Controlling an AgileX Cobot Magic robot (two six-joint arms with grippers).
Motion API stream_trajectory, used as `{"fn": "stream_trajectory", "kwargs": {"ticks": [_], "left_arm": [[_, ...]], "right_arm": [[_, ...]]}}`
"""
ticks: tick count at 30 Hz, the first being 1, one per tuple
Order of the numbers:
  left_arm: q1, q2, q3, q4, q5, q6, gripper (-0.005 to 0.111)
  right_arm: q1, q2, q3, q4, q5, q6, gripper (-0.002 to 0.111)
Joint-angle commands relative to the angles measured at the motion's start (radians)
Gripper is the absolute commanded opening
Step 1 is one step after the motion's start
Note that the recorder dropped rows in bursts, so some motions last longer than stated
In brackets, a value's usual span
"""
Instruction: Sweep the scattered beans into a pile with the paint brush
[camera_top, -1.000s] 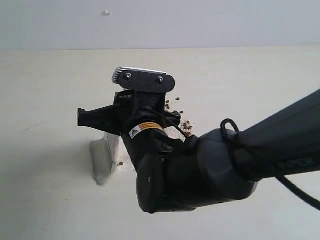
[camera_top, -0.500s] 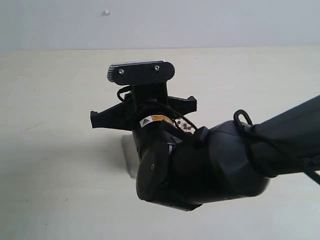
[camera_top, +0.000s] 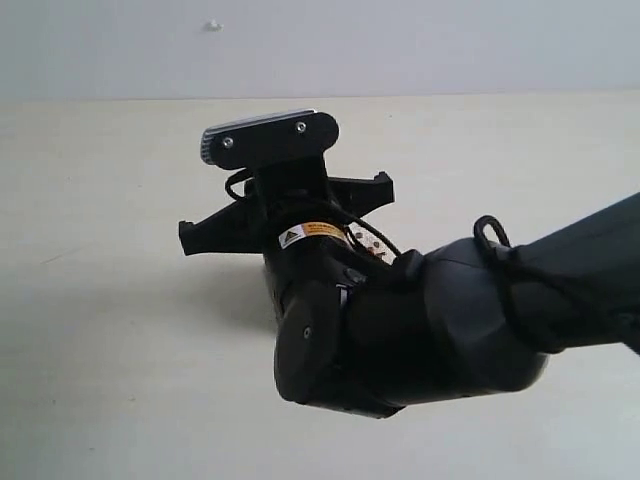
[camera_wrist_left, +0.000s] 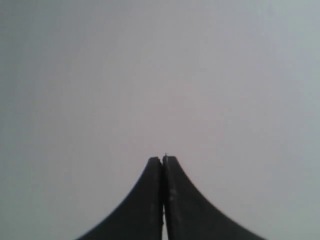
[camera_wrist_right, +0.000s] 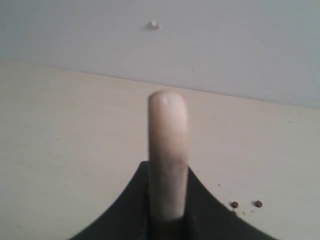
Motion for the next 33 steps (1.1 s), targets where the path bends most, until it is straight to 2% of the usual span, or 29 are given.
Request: {"fn": "stream_trajectory", "kwargs": {"ticks": [1,12,15,17,24,26,27,28,29,30,31,32,33], "left_arm": [[-0.006,-0.003,0.0,-0.003,0.002,-0.003,0.0],[-0.006,-0.003,0.0,-0.003,0.002,-0.003,0.0],[-0.006,-0.003,0.0,-0.003,0.002,-0.003,0.0],[-0.006,-0.003,0.0,-0.003,0.002,-0.003,0.0],[-0.006,-0.003,0.0,-0.003,0.002,-0.003,0.0],[-0.006,-0.003,0.0,-0.003,0.002,-0.003,0.0],[-0.006,-0.003,0.0,-0.003,0.002,-0.003,0.0],[-0.006,-0.003,0.0,-0.003,0.002,-0.003,0.0],[-0.006,-0.003,0.0,-0.003,0.002,-0.003,0.0],[-0.006,-0.003,0.0,-0.003,0.002,-0.003,0.0],[-0.006,-0.003,0.0,-0.003,0.002,-0.003,0.0],[-0.006,-0.003,0.0,-0.003,0.002,-0.003,0.0],[-0.006,-0.003,0.0,-0.003,0.002,-0.003,0.0]], "right_arm": [[-0.002,-0.056,0.005,-0.09,0.017,-0.002,0.0],[-0.002,-0.131,0.016,-0.108,0.067,-0.089,0.0],[-0.005,-0.167,0.075,-0.205,0.065,-0.079,0.0],[-0.021,-0.208,0.135,-0.298,0.065,0.008,0.0],[-0.198,-0.366,0.322,-0.799,0.075,0.468,0.0],[-0.273,-0.402,0.332,-1.02,0.133,0.593,0.0],[-0.347,-0.423,0.332,-1.243,0.176,0.759,0.0],[-0.382,-0.428,0.332,-1.354,0.176,0.824,0.0],[-0.453,-0.431,0.332,-1.545,0.168,0.971,0.0],[-0.48,-0.431,0.332,-1.615,0.166,1.015,0.0],[-0.554,-0.431,0.332,-1.786,0.142,1.111,0.0],[-0.584,-0.431,0.332,-1.854,0.113,1.166,0.0],[-0.661,-0.431,0.332,-2.0,0.017,1.271,0.0]]}}
